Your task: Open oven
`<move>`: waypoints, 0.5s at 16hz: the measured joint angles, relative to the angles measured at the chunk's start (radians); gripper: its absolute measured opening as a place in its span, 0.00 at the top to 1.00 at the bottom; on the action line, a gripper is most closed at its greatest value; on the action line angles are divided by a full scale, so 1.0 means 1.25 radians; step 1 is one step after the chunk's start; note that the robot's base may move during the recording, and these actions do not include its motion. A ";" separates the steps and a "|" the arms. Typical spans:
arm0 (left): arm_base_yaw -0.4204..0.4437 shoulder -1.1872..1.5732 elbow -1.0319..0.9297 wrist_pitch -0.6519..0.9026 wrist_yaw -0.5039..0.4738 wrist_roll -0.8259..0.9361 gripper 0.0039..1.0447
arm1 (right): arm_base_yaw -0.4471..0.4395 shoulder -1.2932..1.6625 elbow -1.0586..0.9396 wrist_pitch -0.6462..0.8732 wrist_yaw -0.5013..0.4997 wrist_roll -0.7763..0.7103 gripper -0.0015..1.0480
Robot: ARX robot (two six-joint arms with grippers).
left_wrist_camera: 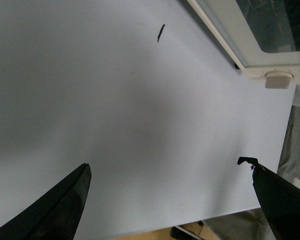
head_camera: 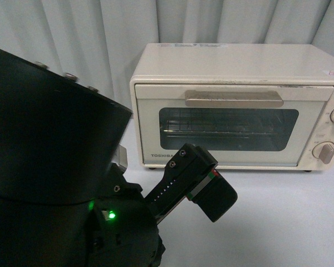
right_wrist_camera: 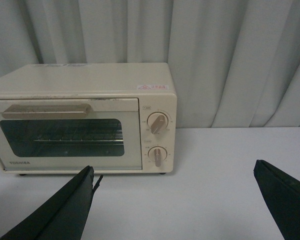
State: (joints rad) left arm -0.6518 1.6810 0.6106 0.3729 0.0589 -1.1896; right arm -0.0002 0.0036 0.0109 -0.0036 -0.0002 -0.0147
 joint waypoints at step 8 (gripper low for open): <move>0.031 0.178 0.084 0.029 -0.055 -0.125 0.06 | 0.000 0.000 0.000 0.000 0.000 0.000 0.06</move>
State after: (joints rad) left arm -0.6125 1.9030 0.7151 0.4095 -0.0093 -1.3457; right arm -0.0002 0.0036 0.0109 -0.0036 -0.0002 -0.0147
